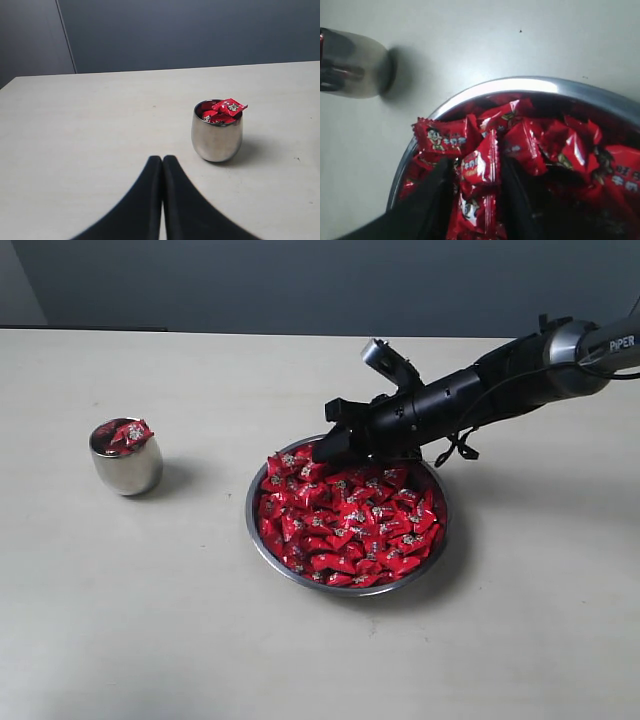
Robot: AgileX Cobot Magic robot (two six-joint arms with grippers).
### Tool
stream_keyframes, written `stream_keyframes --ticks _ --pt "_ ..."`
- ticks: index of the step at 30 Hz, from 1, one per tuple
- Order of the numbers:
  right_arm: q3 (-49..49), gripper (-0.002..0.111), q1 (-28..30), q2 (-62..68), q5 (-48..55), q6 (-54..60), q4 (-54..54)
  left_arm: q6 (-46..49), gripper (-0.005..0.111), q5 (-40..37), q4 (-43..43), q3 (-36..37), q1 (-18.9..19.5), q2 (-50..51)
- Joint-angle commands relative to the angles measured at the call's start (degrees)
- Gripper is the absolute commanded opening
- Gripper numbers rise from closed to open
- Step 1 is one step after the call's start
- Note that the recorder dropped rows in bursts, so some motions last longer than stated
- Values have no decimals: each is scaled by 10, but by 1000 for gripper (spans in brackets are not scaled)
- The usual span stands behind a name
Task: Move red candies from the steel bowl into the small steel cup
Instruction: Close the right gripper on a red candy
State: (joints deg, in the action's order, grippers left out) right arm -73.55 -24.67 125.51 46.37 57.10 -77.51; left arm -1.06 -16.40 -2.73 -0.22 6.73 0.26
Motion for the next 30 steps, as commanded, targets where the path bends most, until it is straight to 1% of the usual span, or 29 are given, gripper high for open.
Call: stream_keyframes --ticks 1,4,8,10,12,13,15,16,25,30 --pt "1 32 -22 2 -34 -3 24 -1 0 1 1 2 0 -3" --pt "1 32 -34 2 -49 -3 25 -1 0 1 1 2 0 -3" --pt "1 32 -35 2 -51 -6 23 -1 0 1 1 2 0 -3" --pt "1 31 -35 2 -52 -13 23 -1 0 1 1 2 0 -3" --pt "1 22 -35 2 -54 -13 24 -1 0 1 1 2 0 -3" --pt "1 14 -35 2 -55 -13 25 -1 0 1 1 2 0 -3" --pt "1 1 -35 2 -55 -13 25 -1 0 1 1 2 0 -3" --pt "1 0 -35 2 -55 -13 25 -1 0 1 1 2 0 -3" --pt "1 -1 -35 -4 -56 -14 47 -1 0 1 1 2 0 -3" --pt "1 -1 -35 -32 -87 -46 95 -1 0 1 1 2 0 -3"
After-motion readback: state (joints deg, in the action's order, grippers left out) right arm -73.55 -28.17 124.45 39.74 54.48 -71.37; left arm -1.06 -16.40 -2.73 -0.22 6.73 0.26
